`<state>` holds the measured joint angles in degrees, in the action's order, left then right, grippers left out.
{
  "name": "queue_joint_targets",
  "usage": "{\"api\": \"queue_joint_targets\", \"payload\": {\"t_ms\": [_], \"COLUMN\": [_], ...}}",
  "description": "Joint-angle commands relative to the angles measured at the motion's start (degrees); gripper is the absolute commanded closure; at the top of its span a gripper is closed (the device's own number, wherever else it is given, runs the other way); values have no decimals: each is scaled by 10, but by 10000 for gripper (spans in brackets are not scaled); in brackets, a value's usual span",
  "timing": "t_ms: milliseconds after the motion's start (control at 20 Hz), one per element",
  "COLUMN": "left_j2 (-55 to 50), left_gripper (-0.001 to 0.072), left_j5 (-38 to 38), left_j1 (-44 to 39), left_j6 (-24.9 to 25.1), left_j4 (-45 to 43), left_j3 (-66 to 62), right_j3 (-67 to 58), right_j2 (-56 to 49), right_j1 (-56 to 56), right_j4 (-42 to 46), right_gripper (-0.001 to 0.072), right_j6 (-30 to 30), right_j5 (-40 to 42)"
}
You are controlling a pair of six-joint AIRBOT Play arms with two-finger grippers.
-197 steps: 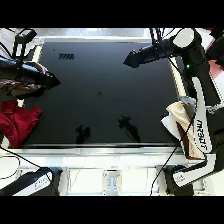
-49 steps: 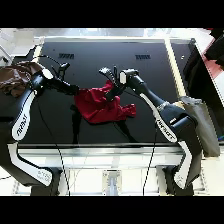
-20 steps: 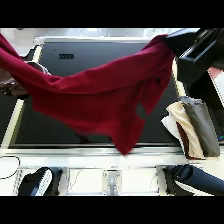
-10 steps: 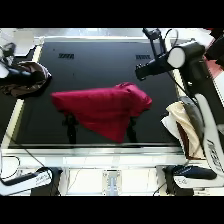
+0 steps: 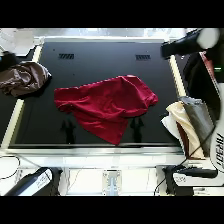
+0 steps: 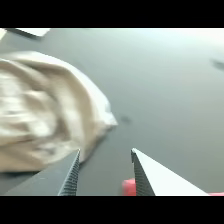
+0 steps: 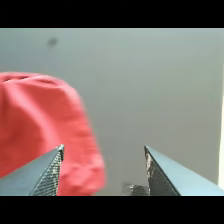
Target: Fold the shirts.
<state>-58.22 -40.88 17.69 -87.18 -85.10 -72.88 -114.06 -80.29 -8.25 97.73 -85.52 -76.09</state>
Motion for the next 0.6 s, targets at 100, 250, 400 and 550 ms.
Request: {"api": "queue_joint_targets", "payload": {"t_ms": [100, 250, 400, 550], "left_j2": [203, 212, 158, 68], "left_gripper": [167, 110, 110, 110], "left_j5": [-18, -34, -73, -109], "left_j1": [74, 74, 74, 73], "left_j6": [-190, -134, 5, 158], "left_j4": [-29, 151, 344, 477], "left_j3": [310, 438, 474, 474], "right_j3": [2, 2, 2, 2], "right_j2": [63, 62, 62, 62], "right_j1": [68, 68, 68, 68], "right_j4": [-3, -21, -35, -35], "right_gripper": [161, 161, 160, 160], "right_j6": [14, 27, 42, 42], "right_j5": [-90, -96, -95, -97]}}
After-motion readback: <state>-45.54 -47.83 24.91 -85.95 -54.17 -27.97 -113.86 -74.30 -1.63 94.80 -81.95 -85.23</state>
